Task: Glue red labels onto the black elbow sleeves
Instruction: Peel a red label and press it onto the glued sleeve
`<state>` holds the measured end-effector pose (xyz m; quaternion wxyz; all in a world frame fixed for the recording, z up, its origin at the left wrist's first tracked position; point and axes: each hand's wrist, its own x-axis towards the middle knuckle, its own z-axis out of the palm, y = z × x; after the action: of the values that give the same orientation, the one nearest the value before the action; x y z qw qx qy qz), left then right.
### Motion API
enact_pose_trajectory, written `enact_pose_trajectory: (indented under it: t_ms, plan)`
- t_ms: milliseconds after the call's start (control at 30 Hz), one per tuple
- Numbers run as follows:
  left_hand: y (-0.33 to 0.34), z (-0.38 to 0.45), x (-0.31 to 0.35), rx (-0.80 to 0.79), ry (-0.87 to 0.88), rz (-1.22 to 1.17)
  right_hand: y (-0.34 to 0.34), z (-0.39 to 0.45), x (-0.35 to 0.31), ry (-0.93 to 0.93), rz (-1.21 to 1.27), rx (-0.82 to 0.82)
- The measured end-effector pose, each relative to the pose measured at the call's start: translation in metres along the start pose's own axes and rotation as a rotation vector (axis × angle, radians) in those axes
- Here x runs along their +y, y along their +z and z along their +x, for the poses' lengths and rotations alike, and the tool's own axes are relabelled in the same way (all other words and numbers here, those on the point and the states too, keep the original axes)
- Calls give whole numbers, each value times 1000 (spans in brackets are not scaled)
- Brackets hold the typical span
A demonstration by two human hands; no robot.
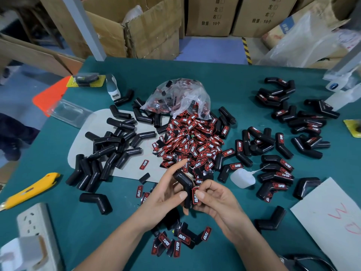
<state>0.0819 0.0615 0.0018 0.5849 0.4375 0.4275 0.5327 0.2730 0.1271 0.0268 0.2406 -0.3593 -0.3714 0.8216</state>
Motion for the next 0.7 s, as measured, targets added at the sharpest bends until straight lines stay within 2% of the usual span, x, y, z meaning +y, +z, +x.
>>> enact_pose_trajectory:
  t_ms: [167, 467, 700]
  plan:
    - [3, 0, 1, 15, -5, 13, 2, -2, -3, -46, -26, -8]
    - [4, 0, -1, 40, -1, 8, 3, -1, 0, -49, -33, 99]
    - [6, 0, 5, 60, 12, 43, 2, 0, 3, -46, -44, 111]
